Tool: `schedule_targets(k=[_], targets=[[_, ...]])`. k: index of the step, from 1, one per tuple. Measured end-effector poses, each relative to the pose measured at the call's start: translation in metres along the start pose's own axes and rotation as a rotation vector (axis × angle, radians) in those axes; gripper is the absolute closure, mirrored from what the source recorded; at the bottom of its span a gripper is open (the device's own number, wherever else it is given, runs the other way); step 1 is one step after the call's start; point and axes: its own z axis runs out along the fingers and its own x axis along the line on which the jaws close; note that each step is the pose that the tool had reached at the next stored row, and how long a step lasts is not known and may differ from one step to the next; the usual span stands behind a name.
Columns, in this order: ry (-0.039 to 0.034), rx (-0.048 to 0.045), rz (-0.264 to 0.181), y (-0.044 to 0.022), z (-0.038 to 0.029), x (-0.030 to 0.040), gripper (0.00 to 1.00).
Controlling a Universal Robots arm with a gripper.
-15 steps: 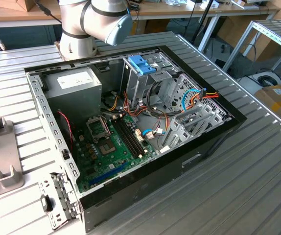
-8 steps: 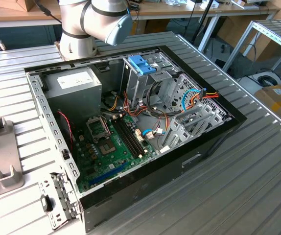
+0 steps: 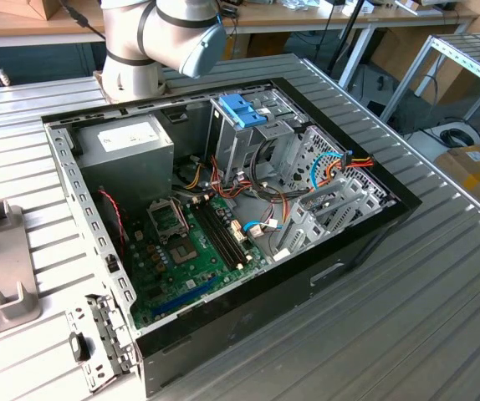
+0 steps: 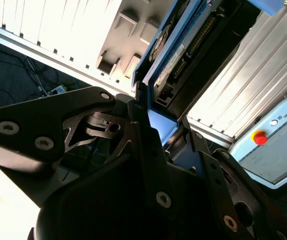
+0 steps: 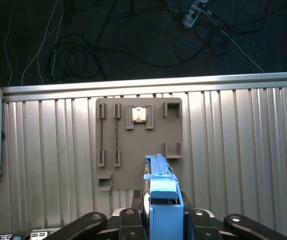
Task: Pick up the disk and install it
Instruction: 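Pick up the disk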
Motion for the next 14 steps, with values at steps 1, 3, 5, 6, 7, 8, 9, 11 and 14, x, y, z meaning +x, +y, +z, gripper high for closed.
schedule_targets(k=[1,3,5,6,7,8,9,11,14], targets=[[0.0000,0.0000,0.000,-0.0002,0.0001,0.0000,0.63],[0.0000,0.0000,0.000,-0.0006,0.0002,0.0000,0.63],[0.0000,0.0001,0.000,-0.0010,0.0004,0.0000,0.63],[0.0000,0.0001,0.000,-0.0012,0.0004,0.0000,0.63],[0.0000,0.0000,0.000,-0.0013,0.0005,0.0000,0.63],[0.0000,0.0000,0.000,-0.0014,0.0005,0.0000,0.63],[0.0000,0.0000,0.000,-0.0015,0.0006,0.0000,0.63],[0.0000,0.0000,0.000,-0.0018,0.0008,0.0002,0.63],[0.0000,0.0000,0.000,-0.0038,0.0014,0.0002,0.63]])
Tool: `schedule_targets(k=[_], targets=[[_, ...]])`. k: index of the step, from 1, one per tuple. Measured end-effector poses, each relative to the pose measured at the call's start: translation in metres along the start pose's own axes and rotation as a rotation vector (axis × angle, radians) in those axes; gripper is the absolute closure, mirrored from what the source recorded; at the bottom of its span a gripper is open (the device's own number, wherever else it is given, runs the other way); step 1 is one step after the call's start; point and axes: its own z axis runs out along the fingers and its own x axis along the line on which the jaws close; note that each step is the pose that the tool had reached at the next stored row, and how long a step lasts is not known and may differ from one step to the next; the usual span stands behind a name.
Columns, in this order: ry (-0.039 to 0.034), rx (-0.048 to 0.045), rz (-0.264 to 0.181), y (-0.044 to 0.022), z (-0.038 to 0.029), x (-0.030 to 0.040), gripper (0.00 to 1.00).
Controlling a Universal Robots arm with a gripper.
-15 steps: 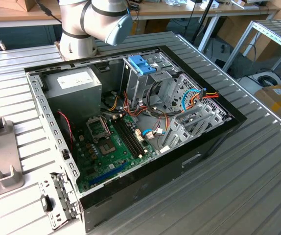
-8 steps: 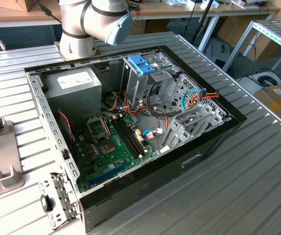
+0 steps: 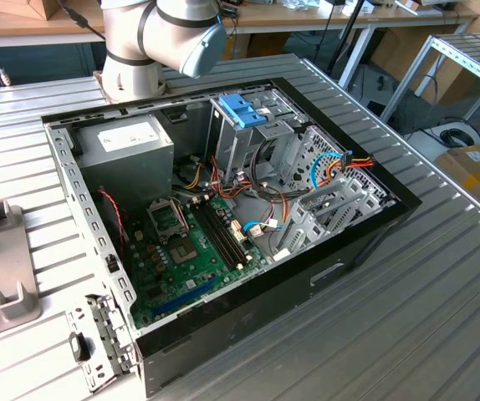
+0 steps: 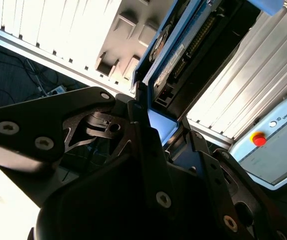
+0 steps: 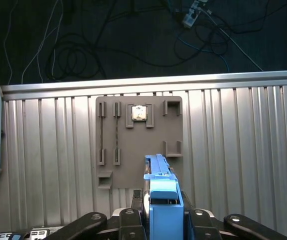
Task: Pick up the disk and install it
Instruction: 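Pick up the disk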
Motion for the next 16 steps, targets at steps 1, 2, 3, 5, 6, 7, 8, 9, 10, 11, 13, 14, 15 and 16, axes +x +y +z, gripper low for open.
schedule_targets(k=[1,2,3,5,6,7,8,9,10,11,13,14,15,16], targets=[[0.0000,0.0001,0.000,-0.0002,0.0001,0.0000,0.63],[-0.0001,0.0001,0.000,-0.0003,0.0001,0.0000,0.63],[0.0000,0.0000,0.000,-0.0005,0.0002,0.0000,0.63],[0.0000,0.0000,0.000,-0.0008,0.0002,0.0000,0.63],[0.0000,0.0001,0.000,-0.0010,0.0003,0.0000,0.63],[0.0000,0.0000,0.000,-0.0011,0.0003,0.0000,0.63],[0.0000,0.0000,0.000,-0.0020,0.0006,0.0000,0.63],[-0.0001,0.0001,0.000,-0.0030,0.0009,0.0000,0.63],[-0.0001,0.0001,0.000,-0.0031,0.0010,0.0000,0.63],[0.0000,0.0000,0.000,-0.0032,0.0010,0.0000,0.63],[0.0000,0.0000,0.000,-0.0036,0.0011,0.0000,0.63],[0.0000,0.0001,0.000,-0.0052,0.0016,0.0000,0.63],[0.0000,0.0001,0.000,-0.0068,0.0021,-0.0001,0.63],[0.0000,0.0001,0.000,-0.0069,0.0021,-0.0002,0.63]])
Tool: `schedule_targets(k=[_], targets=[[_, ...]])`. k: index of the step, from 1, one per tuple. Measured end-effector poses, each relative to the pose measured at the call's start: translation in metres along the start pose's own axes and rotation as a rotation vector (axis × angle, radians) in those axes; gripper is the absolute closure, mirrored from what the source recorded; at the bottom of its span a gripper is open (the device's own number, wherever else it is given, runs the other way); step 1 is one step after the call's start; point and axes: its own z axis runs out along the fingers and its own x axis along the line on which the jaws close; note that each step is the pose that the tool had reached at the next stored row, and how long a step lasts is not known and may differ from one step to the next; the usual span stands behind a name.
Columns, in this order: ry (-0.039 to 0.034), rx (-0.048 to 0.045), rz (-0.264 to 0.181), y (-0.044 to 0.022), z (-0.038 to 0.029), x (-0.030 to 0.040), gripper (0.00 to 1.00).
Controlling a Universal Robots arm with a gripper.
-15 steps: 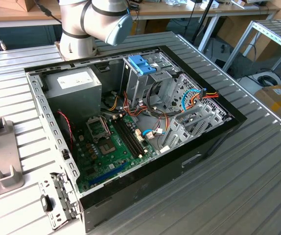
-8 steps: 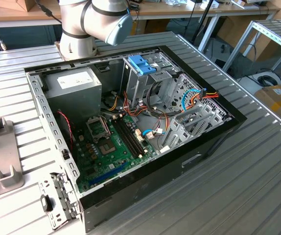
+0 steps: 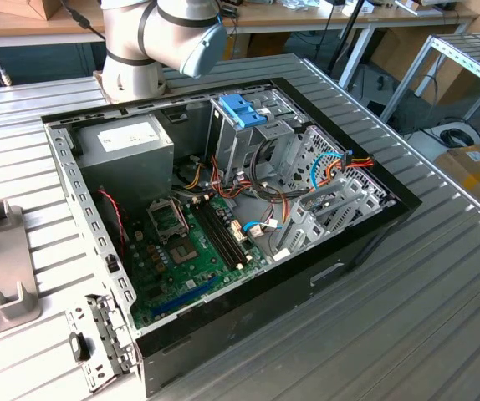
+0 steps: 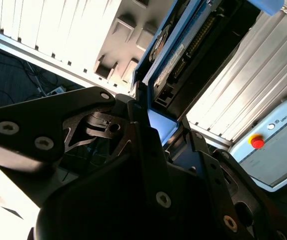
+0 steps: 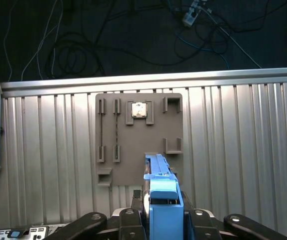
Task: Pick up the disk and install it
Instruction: 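Pick up the disk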
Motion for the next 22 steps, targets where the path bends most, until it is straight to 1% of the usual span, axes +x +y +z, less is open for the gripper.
schedule_targets(k=[22], targets=[[0.0000,0.0000,0.000,-0.0041,0.0008,-0.0002,0.63]])
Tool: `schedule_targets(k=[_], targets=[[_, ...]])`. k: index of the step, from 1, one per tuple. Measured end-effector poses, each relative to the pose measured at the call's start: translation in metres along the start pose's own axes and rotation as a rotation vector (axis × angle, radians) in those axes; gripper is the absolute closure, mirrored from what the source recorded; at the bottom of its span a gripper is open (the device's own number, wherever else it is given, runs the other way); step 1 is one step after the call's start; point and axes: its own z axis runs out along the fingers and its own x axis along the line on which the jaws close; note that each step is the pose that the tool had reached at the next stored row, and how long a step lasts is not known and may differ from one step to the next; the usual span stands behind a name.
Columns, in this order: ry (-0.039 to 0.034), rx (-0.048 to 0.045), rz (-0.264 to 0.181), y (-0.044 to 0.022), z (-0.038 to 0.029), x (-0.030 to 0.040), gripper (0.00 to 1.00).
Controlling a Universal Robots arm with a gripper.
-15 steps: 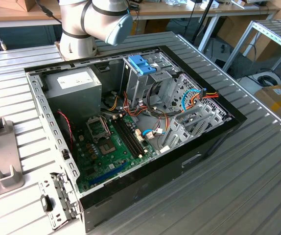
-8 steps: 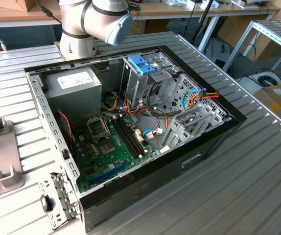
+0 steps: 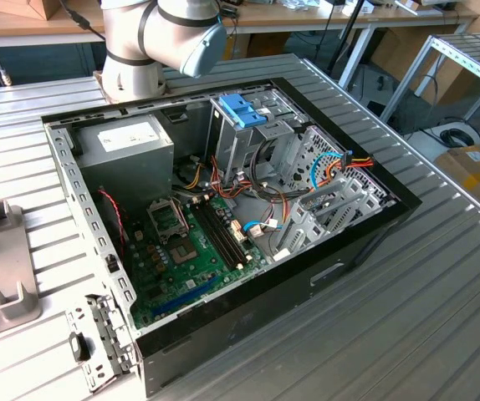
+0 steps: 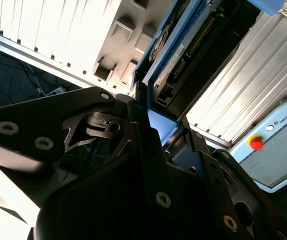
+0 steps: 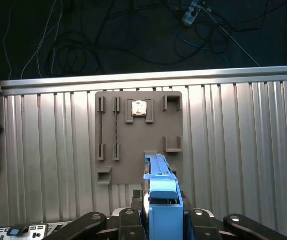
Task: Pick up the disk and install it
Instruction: 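Pick up the disk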
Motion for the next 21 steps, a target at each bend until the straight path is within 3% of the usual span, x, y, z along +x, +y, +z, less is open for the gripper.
schedule_targets(k=[21], targets=[[0.0000,0.0000,0.000,-0.0044,0.0008,-0.0002,0.63]])
